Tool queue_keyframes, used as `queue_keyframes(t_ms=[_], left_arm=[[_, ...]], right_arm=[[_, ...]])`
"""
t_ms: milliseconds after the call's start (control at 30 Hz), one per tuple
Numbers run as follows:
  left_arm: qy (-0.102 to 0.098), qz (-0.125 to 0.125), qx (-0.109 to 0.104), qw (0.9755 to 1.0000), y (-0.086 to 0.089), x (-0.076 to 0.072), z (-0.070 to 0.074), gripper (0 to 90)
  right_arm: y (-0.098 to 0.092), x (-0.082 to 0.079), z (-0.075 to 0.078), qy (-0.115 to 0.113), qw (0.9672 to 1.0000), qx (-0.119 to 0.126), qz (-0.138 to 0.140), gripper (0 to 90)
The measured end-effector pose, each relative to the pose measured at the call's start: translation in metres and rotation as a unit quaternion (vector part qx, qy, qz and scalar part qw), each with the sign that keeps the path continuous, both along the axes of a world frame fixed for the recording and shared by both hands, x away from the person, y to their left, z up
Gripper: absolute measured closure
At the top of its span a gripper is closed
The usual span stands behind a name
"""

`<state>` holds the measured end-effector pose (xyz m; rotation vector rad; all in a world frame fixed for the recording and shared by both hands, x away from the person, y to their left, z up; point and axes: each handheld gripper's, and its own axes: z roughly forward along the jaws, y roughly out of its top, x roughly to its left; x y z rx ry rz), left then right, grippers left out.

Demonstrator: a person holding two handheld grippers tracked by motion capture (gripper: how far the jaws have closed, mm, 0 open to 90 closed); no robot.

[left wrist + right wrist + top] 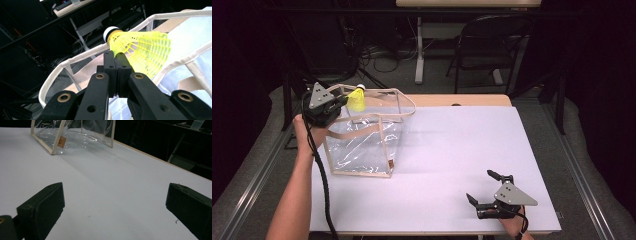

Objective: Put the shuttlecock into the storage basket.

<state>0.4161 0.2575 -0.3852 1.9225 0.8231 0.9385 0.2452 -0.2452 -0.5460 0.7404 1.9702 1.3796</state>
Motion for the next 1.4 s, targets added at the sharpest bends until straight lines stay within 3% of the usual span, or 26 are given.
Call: queue_keyframes(t_ms=[800,1400], left_arm=[[0.015,0.021,0.021,0.9994,-0.001,0.006,-0.012,89.2],[0.036,0.035,0.021,0.9985,0.001,0.012,-0.019,89.2]], right_arm=[[-0.001,0.000,0.000,0.000,1.0000,-0.001,0.000,1.5],[0.000,0.000,0.000,0.001,1.0000,0.000,-0.001,1.5]])
